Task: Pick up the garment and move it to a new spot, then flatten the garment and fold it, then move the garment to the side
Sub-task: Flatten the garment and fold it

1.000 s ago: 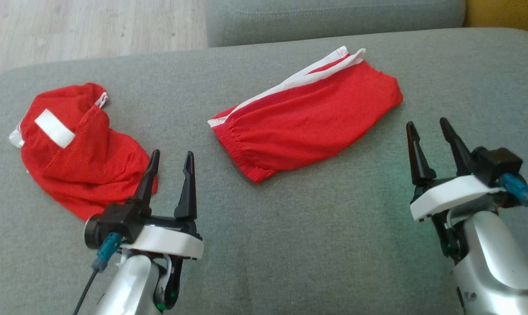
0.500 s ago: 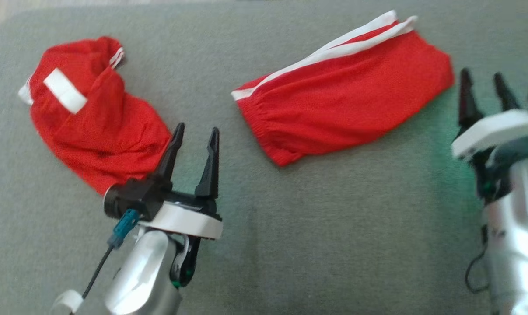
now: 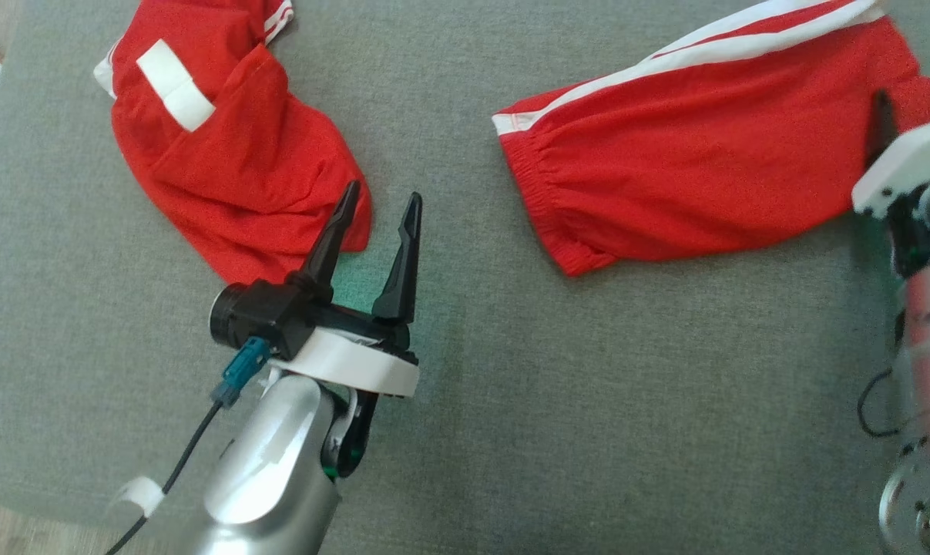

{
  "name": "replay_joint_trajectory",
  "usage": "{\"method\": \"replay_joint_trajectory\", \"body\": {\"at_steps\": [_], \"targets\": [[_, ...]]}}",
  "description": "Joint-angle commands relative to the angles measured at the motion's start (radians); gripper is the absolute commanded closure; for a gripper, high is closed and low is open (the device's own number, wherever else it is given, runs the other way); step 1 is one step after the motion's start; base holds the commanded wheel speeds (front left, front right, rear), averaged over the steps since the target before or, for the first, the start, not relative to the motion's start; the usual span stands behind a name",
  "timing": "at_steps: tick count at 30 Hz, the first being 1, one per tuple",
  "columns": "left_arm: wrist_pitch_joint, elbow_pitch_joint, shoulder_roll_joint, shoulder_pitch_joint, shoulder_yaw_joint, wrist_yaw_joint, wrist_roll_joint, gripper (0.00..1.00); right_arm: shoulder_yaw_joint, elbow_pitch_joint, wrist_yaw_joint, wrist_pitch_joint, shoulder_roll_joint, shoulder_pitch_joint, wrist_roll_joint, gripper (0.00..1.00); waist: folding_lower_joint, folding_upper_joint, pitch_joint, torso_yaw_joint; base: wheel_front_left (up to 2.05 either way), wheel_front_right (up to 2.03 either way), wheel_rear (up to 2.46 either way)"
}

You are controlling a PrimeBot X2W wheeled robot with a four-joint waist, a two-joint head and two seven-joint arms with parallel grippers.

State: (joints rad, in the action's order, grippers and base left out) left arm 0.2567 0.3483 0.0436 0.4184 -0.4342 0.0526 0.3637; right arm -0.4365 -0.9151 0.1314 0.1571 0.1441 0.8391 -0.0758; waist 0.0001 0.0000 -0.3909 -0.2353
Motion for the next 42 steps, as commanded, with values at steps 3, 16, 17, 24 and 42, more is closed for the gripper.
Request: {"method": "replay_joint_trajectory", "body": {"at_steps": [3,16,17,24,42], "targets": [[0.005,-0.037,0.007,0.035,0.014,-0.01,0.013,0.0,0.017,-0.031,-0.001,0.018,-0.008,0.031,-0.037,0.0,-0.0001,0.0,-0.012,-0.009,0.0,0.0,0.0],[0.005,-0.039,0.007,0.049,0.012,-0.025,0.024,0.0,0.138,-0.116,-0.001,-0.084,0.038,0.097,-0.003,1.0,-0.0001,0.0,-0.003,0.048,0.0,0.0,0.0],[0.005,-0.039,0.007,0.049,0.013,-0.024,0.024,0.0,0.148,-0.117,-0.001,-0.091,0.044,0.094,0.015,1.0,-0.0001,0.0,0.003,0.056,0.0,0.0,0.0],[0.005,-0.046,0.007,0.028,0.03,-0.021,0.008,0.0,0.188,-0.091,-0.001,-0.124,0.074,0.027,0.142,1.0,-0.0001,0.0,0.056,0.115,0.0,0.0,0.0],[0.005,-0.063,0.007,-0.038,0.045,0.002,-0.03,0.0,0.047,0.036,-0.001,-0.129,0.091,-0.186,0.195,1.0,-0.0001,0.0,0.147,0.18,0.0,0.0,0.0]]}}
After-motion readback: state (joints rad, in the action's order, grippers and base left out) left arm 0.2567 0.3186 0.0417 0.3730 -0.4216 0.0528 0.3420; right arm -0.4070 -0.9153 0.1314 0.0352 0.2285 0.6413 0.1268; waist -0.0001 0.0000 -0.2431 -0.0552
